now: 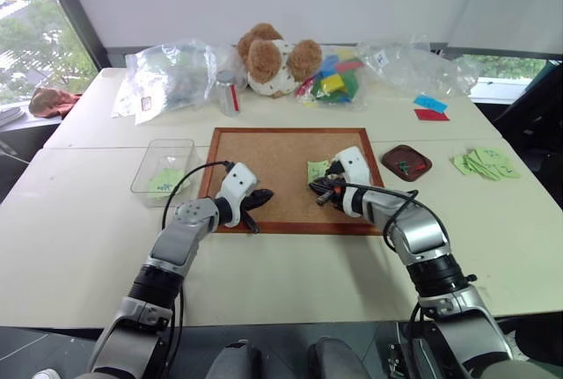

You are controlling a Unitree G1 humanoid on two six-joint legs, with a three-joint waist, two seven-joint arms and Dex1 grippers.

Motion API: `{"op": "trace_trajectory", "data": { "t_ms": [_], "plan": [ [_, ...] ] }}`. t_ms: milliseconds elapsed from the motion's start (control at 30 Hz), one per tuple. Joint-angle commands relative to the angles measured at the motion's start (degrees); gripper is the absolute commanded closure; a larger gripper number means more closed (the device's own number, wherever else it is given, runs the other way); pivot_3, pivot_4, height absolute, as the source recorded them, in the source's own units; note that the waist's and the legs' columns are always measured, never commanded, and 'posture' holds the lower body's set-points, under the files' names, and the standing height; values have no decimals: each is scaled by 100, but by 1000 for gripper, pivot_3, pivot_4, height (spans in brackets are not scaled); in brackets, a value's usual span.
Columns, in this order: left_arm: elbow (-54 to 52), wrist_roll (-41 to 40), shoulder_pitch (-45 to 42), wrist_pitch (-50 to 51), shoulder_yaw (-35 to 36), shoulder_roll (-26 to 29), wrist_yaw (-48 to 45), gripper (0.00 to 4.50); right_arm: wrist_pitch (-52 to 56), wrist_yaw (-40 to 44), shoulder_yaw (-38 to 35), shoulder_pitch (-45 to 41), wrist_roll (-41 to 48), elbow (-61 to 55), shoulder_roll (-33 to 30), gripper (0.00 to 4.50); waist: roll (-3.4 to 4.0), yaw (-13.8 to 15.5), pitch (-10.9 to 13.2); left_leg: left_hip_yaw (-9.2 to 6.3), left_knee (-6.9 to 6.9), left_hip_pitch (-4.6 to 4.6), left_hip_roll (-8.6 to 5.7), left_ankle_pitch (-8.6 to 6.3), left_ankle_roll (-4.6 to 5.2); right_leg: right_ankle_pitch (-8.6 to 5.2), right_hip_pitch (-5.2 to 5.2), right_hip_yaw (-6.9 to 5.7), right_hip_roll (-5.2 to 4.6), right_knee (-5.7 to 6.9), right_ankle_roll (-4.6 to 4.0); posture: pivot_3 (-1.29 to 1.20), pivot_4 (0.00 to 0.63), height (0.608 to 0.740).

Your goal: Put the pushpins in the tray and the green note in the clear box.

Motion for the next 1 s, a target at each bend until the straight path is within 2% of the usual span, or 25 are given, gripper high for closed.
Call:
{"op": "trace_trajectory", "data": {
  "t_ms": [33,533,733,833,900,1000],
  "plan": [
    [248,135,227,200,-148,38,-8,4500,-25,-16,-115,-131,-4,-176,0,4453,0,0,0,0,0,0,0,0,0,0,0,0,0,0,0,0,150,740],
    [339,161,243,205,-196,-17,12,4500,875,67,-390,-545,233,-1441,-375,4453,-1,6,-1,-1,-1,-2,0,-9,16,0,-2,-1,0,-1,0,0,150,740],
    [148,-227,32,543,129,-114,-44,4500,1261,207,-457,-450,383,-2092,-666,4453,-1,14,0,-1,0,-4,0,-14,25,0,-2,0,-1,-2,0,0,150,740],
    [-180,-781,-335,1122,564,-191,-72,3721,1479,311,-501,-389,492,-2494,-921,4500,-3,17,1,-3,1,-8,0,-15,26,0,-4,-1,-1,-2,0,0,150,740],
    [-296,-1212,-668,1578,921,-273,14,2885,1615,374,-529,-371,569,-2744,-1075,4500,-9,14,6,-3,1,-17,0,-15,26,0,-12,-2,-1,-2,0,0,150,740],
    [-279,-1832,-1171,2244,1489,-479,261,1376,1780,424,-552,-376,674,-3039,-1257,4500,-12,11,8,-4,3,-39,0,-8,15,0,-38,-4,0,3,0,0,150,740]
  ]
}}
